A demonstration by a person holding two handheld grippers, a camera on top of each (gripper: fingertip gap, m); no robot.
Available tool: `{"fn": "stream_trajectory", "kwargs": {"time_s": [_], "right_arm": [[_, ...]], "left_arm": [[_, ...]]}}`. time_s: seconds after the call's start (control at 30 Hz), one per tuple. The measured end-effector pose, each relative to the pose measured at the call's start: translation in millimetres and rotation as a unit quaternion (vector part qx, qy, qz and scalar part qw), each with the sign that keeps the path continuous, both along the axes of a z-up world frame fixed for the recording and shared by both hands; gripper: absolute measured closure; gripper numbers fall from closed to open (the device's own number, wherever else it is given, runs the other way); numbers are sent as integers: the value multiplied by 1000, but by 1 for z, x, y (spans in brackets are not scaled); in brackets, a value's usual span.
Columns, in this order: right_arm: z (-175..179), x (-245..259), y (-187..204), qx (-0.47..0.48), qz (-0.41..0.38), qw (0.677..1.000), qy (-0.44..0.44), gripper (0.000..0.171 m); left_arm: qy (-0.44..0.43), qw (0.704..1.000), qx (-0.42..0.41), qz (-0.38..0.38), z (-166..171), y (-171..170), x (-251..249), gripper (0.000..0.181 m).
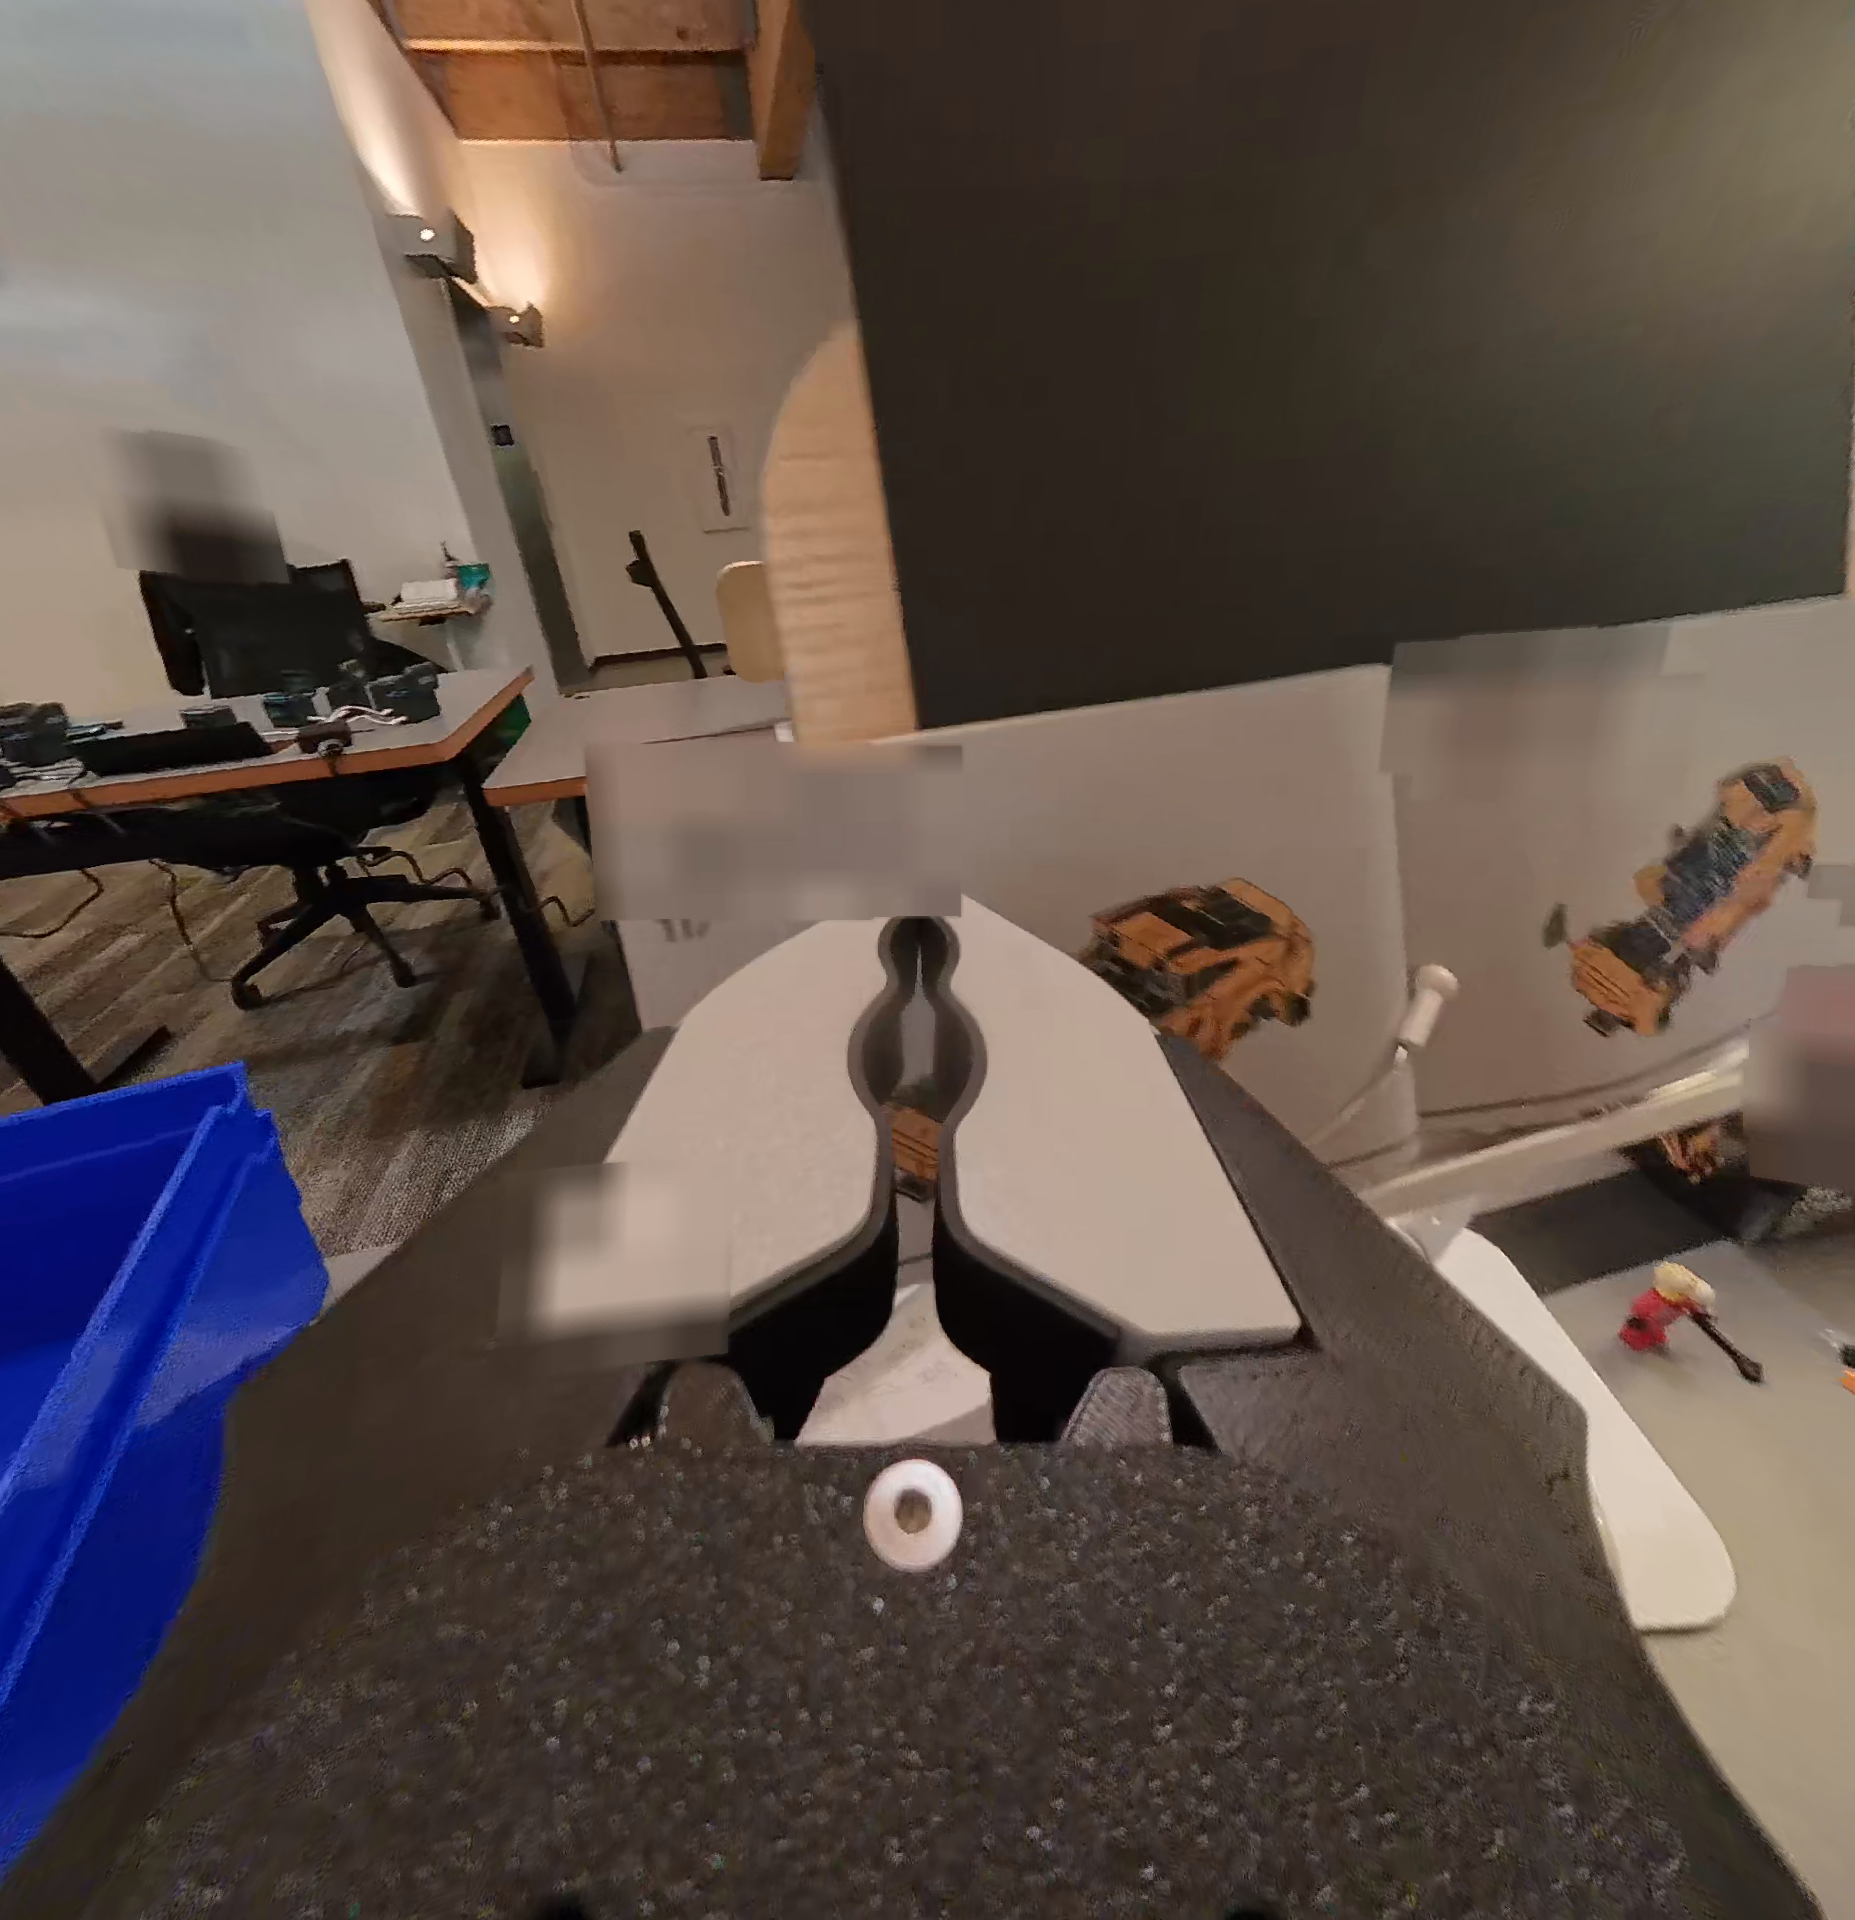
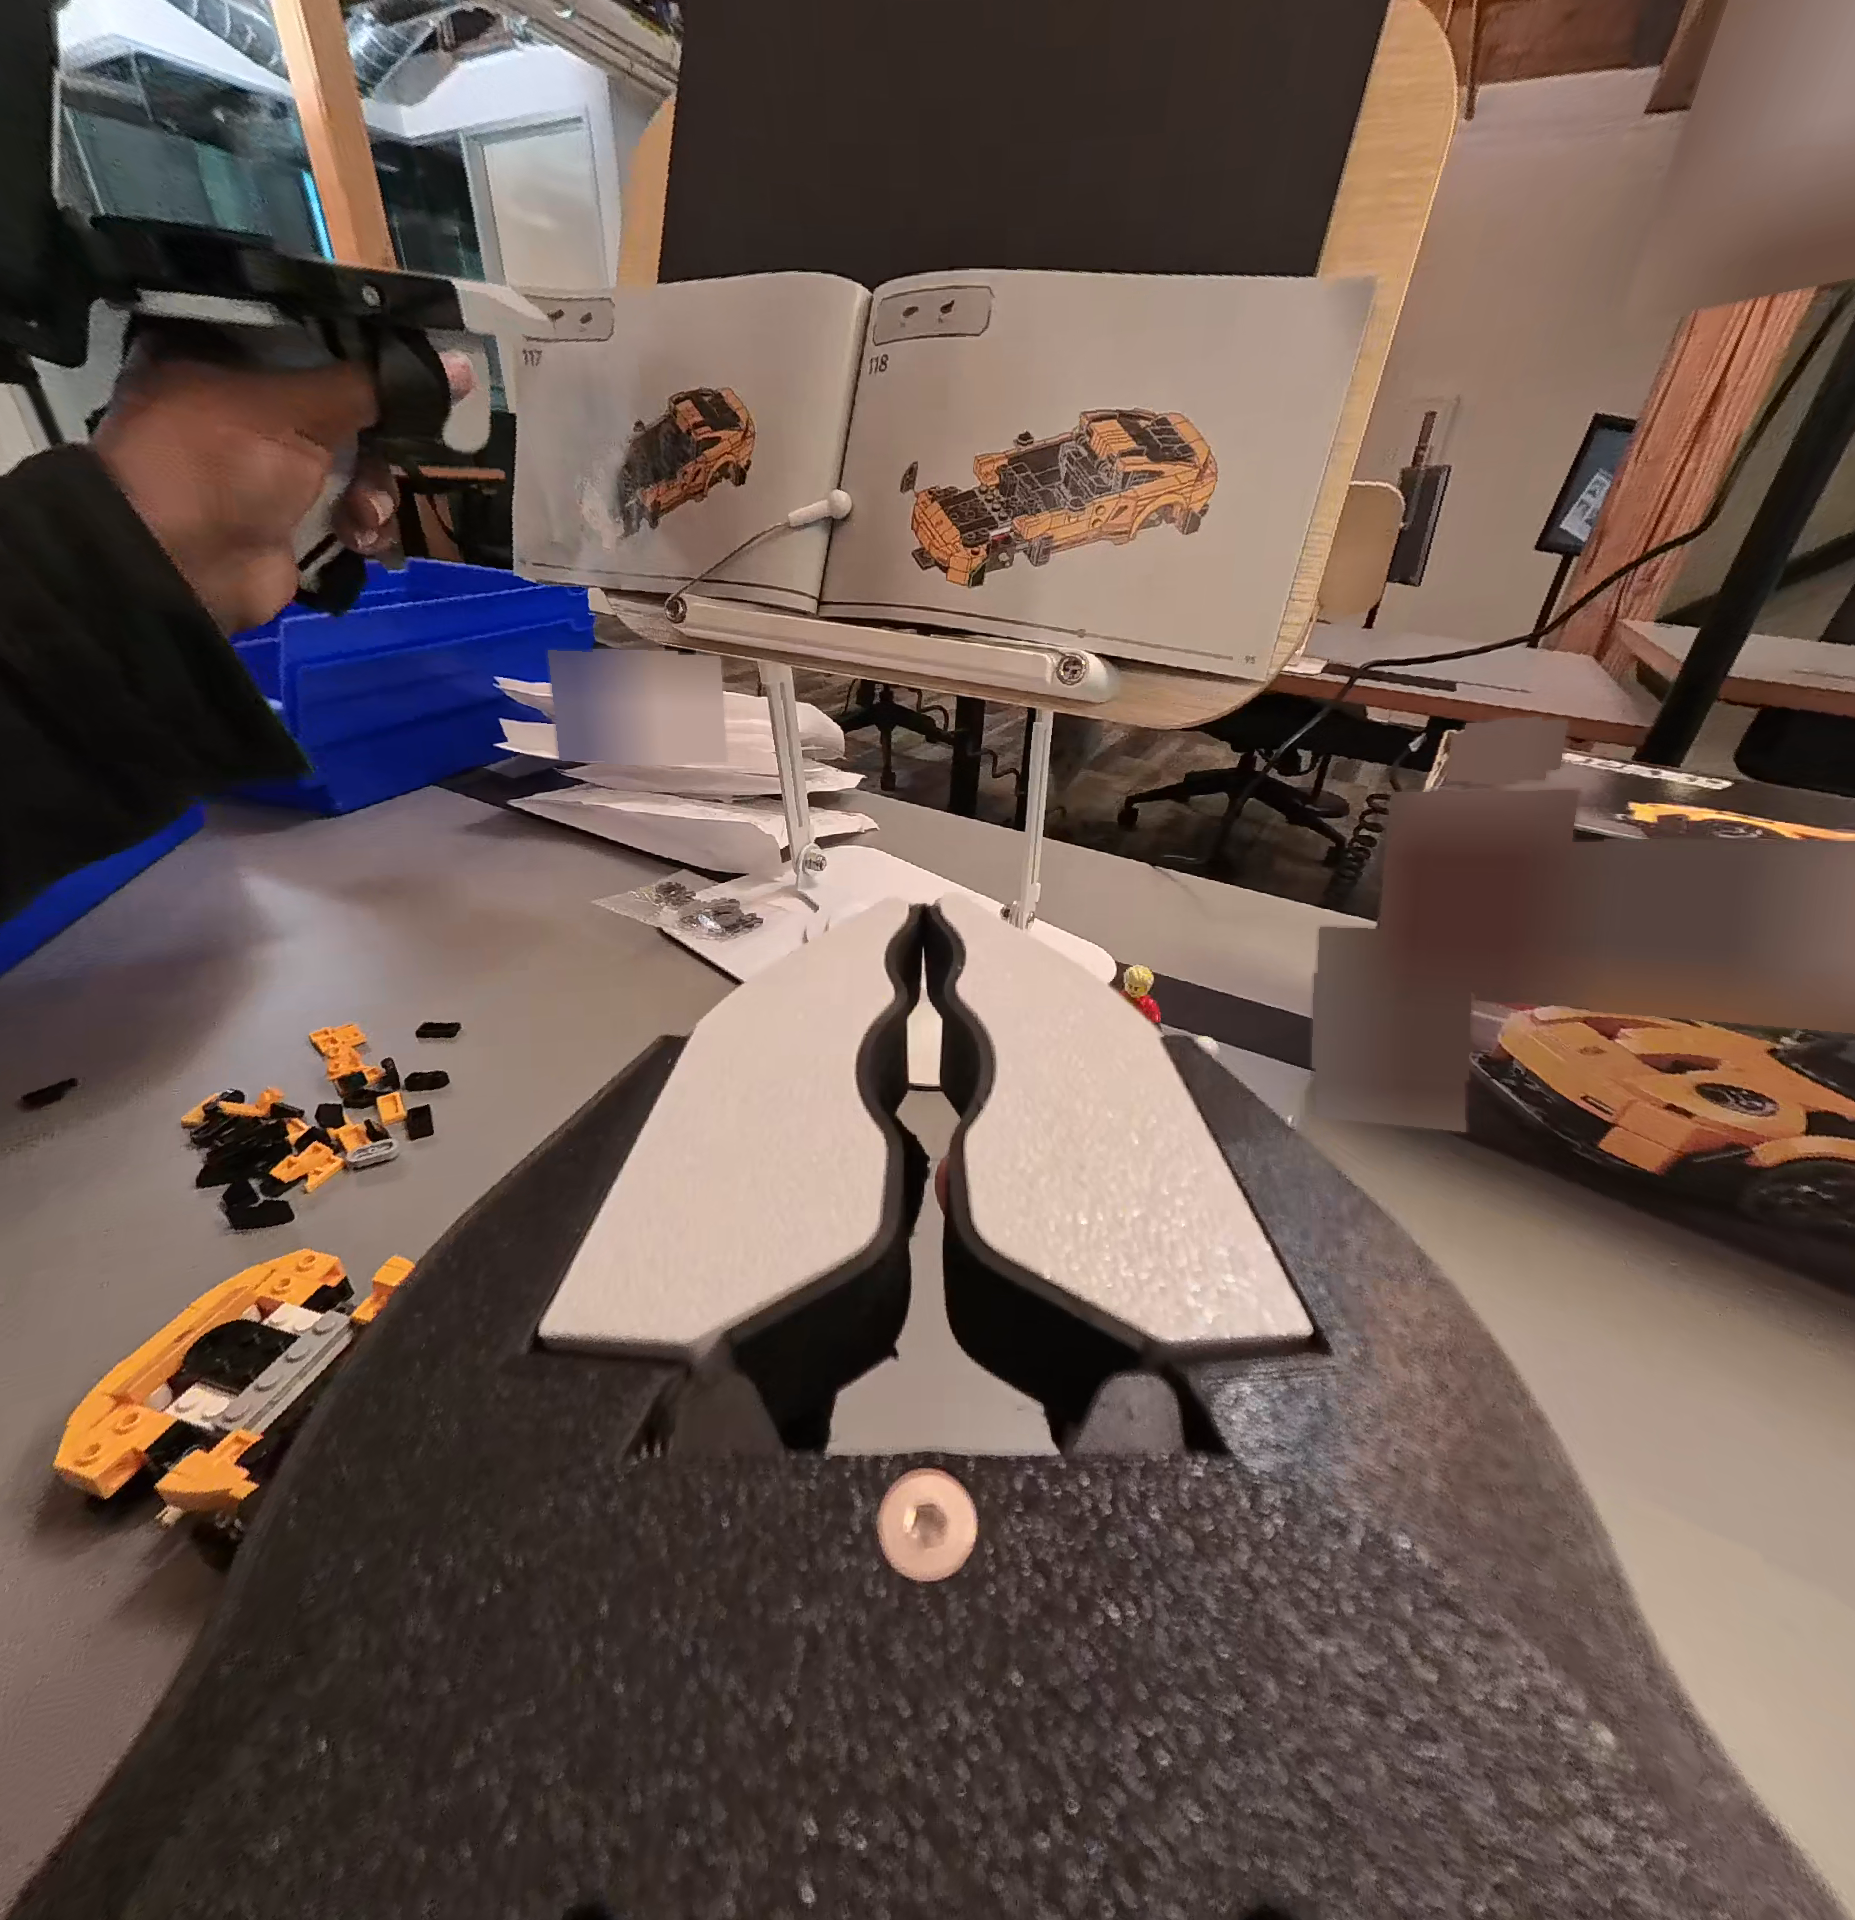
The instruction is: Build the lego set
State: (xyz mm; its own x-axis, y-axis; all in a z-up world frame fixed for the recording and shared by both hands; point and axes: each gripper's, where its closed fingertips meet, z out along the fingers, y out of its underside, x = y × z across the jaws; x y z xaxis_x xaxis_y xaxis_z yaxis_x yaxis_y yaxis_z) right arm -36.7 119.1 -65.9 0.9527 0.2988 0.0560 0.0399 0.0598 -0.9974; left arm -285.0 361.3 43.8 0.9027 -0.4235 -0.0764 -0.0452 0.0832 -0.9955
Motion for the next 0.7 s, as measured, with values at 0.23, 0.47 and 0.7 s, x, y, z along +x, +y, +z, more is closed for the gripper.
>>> {"fn": "stream_trajectory", "kwargs": {"time_s": [0.23,0.47,0.7], "right_arm": [[0,-3,-2,-3,8,1000,2,171],[-2,-11,-4,-10,31,999,2,171],[-4,-23,-9,-12,62,998,-8,171]], "left_arm": [[30,998,-10,-60,-3,-44,14,181],[230,917,-231,-228,-115,-153,7,167],[344,816,-368,-284,-229,-238,-21,166]]}}
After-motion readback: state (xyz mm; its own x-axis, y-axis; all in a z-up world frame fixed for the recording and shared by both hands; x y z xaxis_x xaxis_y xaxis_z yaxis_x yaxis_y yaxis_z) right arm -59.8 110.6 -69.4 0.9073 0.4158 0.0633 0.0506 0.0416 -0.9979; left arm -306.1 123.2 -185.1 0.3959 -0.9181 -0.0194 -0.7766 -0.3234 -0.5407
